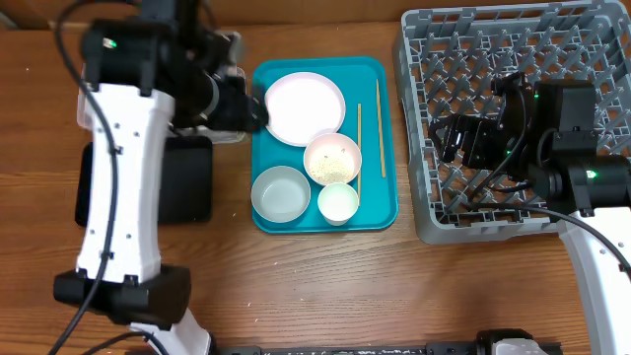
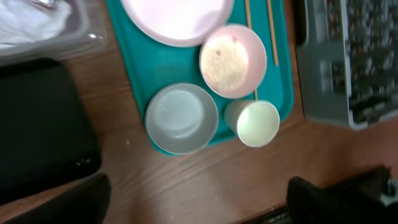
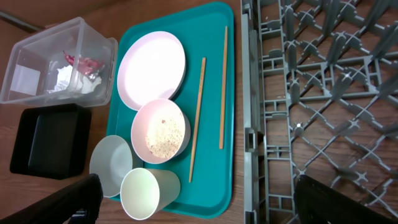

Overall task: Sort waste into correct bins and load items into the dishwasher
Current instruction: 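Move the left gripper over the white cup on the teal tray, then grasp the white cup with the left gripper and lift it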

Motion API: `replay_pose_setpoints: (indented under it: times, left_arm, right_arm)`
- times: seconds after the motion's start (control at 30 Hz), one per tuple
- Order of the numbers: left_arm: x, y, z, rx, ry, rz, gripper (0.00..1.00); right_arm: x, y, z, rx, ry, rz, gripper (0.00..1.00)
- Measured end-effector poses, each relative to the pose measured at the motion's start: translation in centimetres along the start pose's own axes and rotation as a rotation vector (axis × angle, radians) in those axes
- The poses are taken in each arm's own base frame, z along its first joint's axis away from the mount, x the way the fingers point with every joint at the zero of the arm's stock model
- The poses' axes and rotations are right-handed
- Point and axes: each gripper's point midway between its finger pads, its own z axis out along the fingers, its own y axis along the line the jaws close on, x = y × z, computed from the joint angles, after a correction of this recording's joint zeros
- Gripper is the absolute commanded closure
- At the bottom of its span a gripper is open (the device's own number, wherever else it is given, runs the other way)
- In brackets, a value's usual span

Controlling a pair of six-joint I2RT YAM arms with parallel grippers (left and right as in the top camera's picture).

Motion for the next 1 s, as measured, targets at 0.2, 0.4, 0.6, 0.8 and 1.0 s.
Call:
replay_pose_setpoints:
  times: [0.2,0.4,0.6,0.8,1.0]
  left_arm:
    - [2.1,-2.9,6.7,0.010,0.127,0.107,0.30]
    - [4.3,-5.6,14.3,0.023,0.185,0.178,0.44]
    - [6.3,-7.7,18.8,0.015,0.182,0.254,0.58]
    - [7.4,-6.2,20.6,-0.065,0.195,0.236,0.59]
    - [7.2,-5.4,21.3,-0.102,0.170,0.230,0.64]
  right_arm:
    - [0.0,0.0,0.0,0.000,0.000,0.000,0.00]
    - [0.0,0.0,0.0,0.000,0.000,0.000,0.00]
    - [0.0,0.0,0.0,0.000,0.000,0.000,0.00]
    - [0.0,0.0,0.0,0.000,-0.001,0.001,0.00]
    - [0.0,0.0,0.0,0.000,0.000,-0.001,0.00]
